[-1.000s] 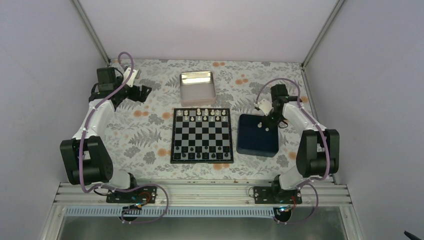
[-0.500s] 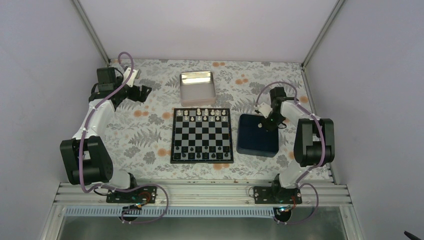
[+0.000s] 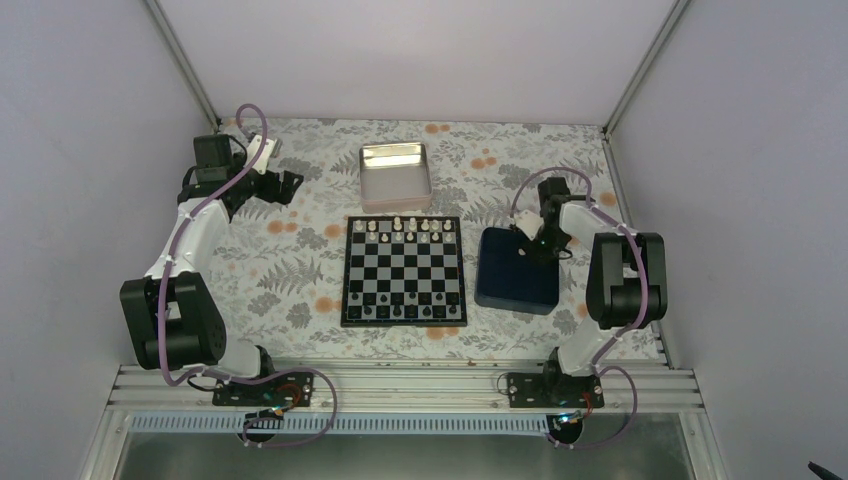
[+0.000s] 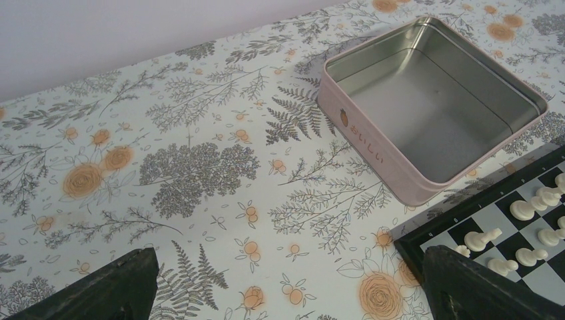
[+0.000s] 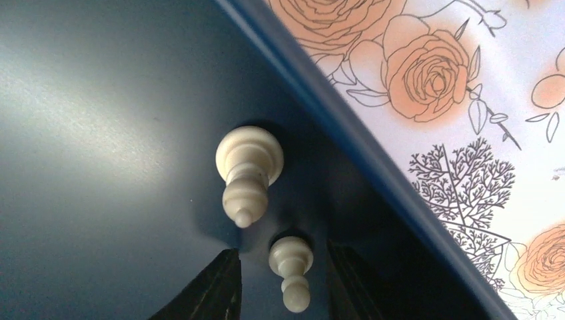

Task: Set up the chess pieces on the board
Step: Pick up the chess piece from the storage box.

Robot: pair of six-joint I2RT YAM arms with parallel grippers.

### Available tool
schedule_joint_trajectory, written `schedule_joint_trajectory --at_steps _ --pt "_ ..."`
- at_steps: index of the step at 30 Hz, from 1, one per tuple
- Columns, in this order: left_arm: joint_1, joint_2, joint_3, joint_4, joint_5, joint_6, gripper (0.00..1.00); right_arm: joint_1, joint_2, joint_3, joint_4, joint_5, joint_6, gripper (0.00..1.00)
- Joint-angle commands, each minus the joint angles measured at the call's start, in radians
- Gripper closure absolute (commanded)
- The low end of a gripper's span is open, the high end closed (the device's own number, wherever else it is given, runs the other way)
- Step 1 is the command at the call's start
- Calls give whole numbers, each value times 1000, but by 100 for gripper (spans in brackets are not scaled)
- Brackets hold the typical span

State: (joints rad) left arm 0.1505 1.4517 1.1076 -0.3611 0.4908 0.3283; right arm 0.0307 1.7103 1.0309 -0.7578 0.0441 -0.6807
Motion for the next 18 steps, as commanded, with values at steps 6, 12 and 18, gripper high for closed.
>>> schedule_joint_trajectory --at_steps 6,12,18 --pt "9 4 8 1 25 3 2 -9 -37 -13 -36 29 -13 75" --pt "9 1 9 -2 25 2 2 -1 -38 -10 -19 0 -16 87" --pt "8 1 10 -2 26 2 2 8 -70 10 -55 -13 -17 96"
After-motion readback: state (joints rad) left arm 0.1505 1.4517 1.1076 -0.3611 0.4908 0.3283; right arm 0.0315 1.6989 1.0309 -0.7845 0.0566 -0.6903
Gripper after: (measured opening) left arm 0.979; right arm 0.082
